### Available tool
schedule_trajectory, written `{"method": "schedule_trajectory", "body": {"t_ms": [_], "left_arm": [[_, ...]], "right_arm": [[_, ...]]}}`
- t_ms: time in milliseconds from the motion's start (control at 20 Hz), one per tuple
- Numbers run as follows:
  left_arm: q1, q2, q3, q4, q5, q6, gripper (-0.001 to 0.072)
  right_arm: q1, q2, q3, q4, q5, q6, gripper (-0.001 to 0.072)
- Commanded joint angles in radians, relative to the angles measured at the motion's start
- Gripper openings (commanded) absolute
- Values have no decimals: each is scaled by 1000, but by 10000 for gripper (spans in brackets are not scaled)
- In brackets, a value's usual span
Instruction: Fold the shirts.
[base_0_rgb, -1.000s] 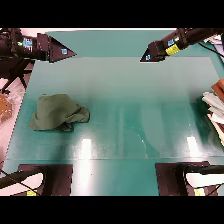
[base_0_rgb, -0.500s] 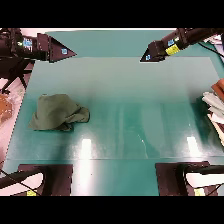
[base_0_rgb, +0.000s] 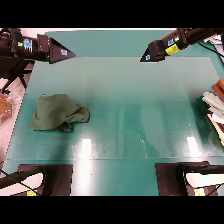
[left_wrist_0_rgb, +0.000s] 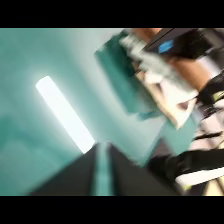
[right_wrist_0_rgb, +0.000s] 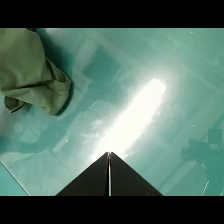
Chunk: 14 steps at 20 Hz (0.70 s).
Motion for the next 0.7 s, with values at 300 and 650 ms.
{"method": "schedule_trajectory", "body": {"t_ms": [300,650], "left_arm": [[109,-1,-35,930,-157,-198,543],[157,-3,-327,908,-1,-182,708]], "right_arm": [[-67,-1,1,-9,77,45,312],[-102,-2,1,-8,68,42,313]]}}
